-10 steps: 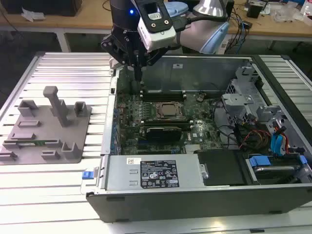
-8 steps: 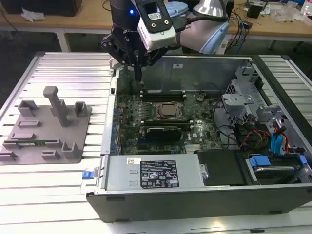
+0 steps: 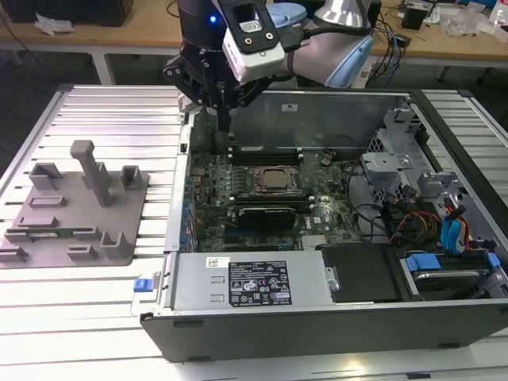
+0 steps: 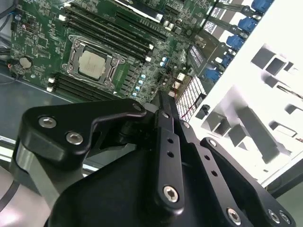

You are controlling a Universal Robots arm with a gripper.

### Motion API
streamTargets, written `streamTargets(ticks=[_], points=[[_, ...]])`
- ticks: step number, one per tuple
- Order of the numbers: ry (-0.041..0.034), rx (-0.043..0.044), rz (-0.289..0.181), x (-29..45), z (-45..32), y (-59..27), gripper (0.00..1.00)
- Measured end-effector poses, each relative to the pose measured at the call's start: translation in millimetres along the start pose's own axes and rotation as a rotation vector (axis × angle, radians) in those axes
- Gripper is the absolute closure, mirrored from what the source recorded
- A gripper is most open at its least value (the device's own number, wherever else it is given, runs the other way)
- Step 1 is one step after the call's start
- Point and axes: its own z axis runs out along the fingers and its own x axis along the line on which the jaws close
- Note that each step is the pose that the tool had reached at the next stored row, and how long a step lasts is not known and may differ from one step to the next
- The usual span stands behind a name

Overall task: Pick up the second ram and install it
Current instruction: 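Reach for the second ram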

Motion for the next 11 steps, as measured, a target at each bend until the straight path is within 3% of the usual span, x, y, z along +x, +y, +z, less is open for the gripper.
streamTargets(ticks=[11], points=[[0.0031, 0.0003, 0.0, 15.0, -0.4, -1.1, 0.92]])
